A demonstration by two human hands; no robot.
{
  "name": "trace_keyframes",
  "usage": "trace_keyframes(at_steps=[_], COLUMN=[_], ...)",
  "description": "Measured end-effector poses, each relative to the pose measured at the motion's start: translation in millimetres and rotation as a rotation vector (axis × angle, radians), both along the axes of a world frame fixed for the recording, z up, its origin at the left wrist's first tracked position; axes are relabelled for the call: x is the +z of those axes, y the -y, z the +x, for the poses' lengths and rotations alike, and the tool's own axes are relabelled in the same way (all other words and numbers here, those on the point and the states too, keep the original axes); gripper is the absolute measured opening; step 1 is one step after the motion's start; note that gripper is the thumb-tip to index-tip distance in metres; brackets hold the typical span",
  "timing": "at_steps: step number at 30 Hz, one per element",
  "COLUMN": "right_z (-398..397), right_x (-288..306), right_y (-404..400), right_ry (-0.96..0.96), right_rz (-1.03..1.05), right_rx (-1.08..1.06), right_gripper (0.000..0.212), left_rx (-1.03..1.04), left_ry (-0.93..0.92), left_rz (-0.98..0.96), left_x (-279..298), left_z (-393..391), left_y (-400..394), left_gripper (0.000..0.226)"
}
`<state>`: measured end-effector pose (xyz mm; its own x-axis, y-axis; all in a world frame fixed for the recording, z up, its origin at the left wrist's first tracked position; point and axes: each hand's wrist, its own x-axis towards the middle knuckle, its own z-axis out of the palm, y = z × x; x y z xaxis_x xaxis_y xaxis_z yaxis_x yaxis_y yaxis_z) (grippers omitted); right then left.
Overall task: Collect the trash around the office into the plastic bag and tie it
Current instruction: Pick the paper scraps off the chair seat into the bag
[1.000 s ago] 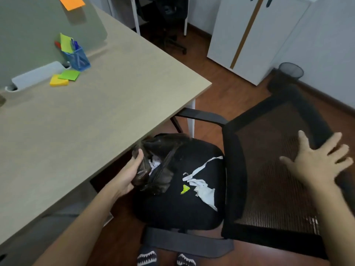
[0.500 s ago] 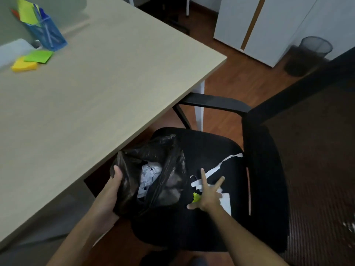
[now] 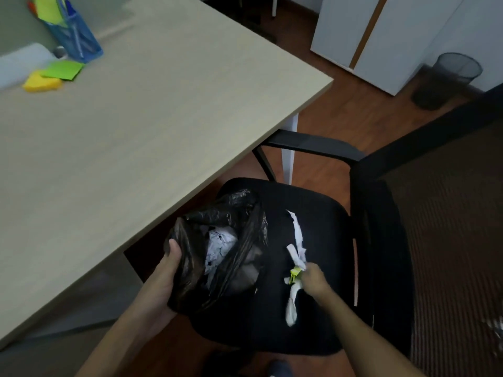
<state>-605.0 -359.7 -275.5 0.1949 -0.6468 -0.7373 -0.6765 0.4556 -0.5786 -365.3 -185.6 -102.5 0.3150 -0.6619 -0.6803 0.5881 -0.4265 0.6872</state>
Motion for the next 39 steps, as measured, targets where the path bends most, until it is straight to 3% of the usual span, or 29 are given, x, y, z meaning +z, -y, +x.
trace_keyframes(at_steps=[3, 5, 8, 11, 14, 16, 19, 22, 24, 27, 30, 32, 34, 35, 37, 39], right_z=[1, 9, 41, 90, 124, 134, 131, 123, 123, 113, 69, 21, -36, -67, -127, -179], right_x=[57, 109, 180, 234, 263, 264, 290, 319, 336, 366, 415, 448, 466, 464, 451, 432], right_y=[-2, -1, -8, -29, -73, -104, -136, -141, -136, -117, -83, -60, -33, -16, 17, 37], right_ry=[0.453, 0.790, 1.087, 1.114, 0.932, 0.748, 0.373, -0.049, -0.146, -0.050, 0.090, 0.277, 0.305, 0.192, -0.243, -0.586], right_rz=[0.155, 0.239, 0.246, 0.084, 0.028, -0.003, -0.047, -0.023, -0.076, -0.225, -0.456, -0.544, -0.706, -0.808, -0.922, -0.830], right_rx=[-0.365, -0.556, -0.799, -0.755, -0.371, 0.026, 0.584, 0.864, 0.972, 1.217, 1.177, 0.962, 0.700, 0.611, 0.610, 0.644], right_gripper=[0.018, 0.023, 0.026, 0.028, 0.024, 0.020, 0.032, 0.044, 0.049, 0.051, 0.054, 0.050, 0.035, 0.030, 0.024, 0.024], left_rx=[-0.044, -0.059, -0.089, -0.133, -0.089, -0.078, -0.074, -0.102, -0.110, -0.110, -0.035, 0.015, 0.035, 0.060, 0.045, -0.002], left_ry=[0.001, -0.001, 0.006, 0.010, 0.023, 0.045, 0.041, 0.014, 0.012, -0.022, -0.031, -0.064, -0.049, -0.043, -0.028, -0.023], left_rz=[-0.007, -0.019, -0.029, -0.060, -0.135, -0.192, -0.283, -0.338, -0.377, -0.470, -0.512, -0.488, -0.473, -0.479, -0.501, -0.560], left_x=[16, 39, 71, 105, 153, 180, 219, 252, 263, 280, 298, 304, 307, 305, 302, 302], left_z=[-3, -8, -16, -23, -22, -16, -4, 0, 4, 8, 1, -3, -6, -5, -6, -11], left_y=[2, 4, 7, 10, 7, 4, -6, -18, -25, -36, -40, -39, -37, -36, -34, -32], left_gripper=[0.118, 0.122, 0.091, 0.076, 0.074, 0.077, 0.070, 0.073, 0.070, 0.079, 0.063, 0.079, 0.082, 0.082, 0.070, 0.060])
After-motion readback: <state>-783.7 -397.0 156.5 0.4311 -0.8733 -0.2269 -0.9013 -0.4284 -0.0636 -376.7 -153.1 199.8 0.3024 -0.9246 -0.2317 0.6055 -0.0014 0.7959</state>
